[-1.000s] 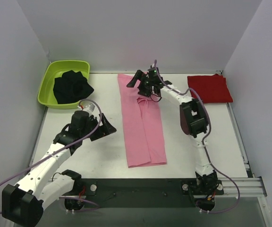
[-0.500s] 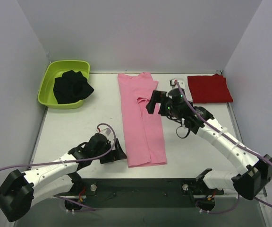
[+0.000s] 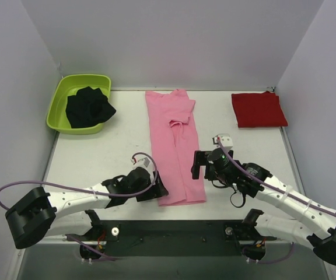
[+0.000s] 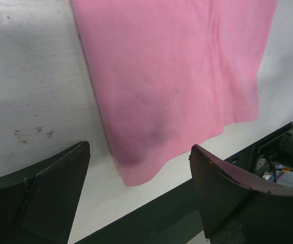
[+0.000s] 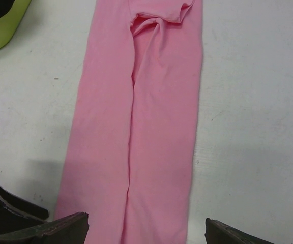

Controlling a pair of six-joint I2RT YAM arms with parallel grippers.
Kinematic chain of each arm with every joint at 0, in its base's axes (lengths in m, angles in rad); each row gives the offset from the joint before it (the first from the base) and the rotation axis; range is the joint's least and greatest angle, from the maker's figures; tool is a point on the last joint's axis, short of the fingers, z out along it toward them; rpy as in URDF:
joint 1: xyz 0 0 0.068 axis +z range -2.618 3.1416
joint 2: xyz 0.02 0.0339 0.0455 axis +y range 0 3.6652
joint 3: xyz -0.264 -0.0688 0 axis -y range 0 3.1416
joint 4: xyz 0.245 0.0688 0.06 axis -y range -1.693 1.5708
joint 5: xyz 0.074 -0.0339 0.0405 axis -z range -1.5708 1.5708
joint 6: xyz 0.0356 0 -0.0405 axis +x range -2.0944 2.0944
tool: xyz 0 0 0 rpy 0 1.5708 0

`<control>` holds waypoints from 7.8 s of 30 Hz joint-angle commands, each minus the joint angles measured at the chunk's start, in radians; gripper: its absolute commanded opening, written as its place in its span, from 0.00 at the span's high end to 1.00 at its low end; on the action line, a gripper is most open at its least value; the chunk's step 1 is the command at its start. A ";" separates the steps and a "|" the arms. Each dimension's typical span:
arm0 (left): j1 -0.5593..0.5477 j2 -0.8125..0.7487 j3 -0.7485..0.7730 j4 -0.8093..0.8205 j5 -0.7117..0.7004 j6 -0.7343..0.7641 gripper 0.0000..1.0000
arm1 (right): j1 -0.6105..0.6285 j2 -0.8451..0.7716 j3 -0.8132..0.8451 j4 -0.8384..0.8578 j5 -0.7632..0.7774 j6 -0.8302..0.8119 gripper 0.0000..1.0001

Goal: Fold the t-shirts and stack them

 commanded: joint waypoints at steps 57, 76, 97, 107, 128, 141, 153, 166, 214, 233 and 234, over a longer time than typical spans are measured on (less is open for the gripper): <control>-0.120 0.066 -0.035 -0.072 -0.175 -0.200 1.00 | 0.099 0.021 -0.328 0.000 -0.029 0.365 0.28; -0.120 0.046 -0.067 -0.057 -0.172 -0.209 1.00 | 0.130 0.113 -0.407 0.185 -0.050 0.479 0.36; -0.111 -0.017 -0.101 -0.073 -0.181 -0.220 1.00 | 0.165 0.177 -0.384 0.182 -0.053 0.491 1.00; -0.191 -0.089 -0.123 -0.130 -0.210 -0.282 1.00 | 0.275 0.124 -0.342 0.090 0.031 0.537 1.00; -0.237 -0.313 0.107 -0.454 -0.382 -0.204 1.00 | 0.328 0.019 -0.158 -0.087 0.232 0.473 1.00; 0.007 -0.209 0.259 -0.386 -0.259 0.024 1.00 | 0.148 0.091 0.014 -0.042 0.210 0.284 1.00; 0.238 0.012 0.347 -0.219 -0.085 0.165 1.00 | -0.089 0.295 0.128 0.097 0.039 0.148 1.00; 0.397 0.293 0.525 -0.126 0.040 0.259 1.00 | -0.255 0.549 0.284 0.180 -0.098 0.100 1.00; 0.696 0.720 0.856 0.055 0.285 0.267 0.07 | -0.498 1.087 0.785 0.273 -0.259 0.100 0.08; 0.369 0.361 0.453 0.135 0.163 0.247 0.05 | -0.332 0.578 0.205 0.266 -0.051 -0.052 0.09; 0.366 0.359 0.434 0.144 0.149 0.239 0.05 | -0.333 0.549 0.179 0.281 -0.037 -0.052 0.09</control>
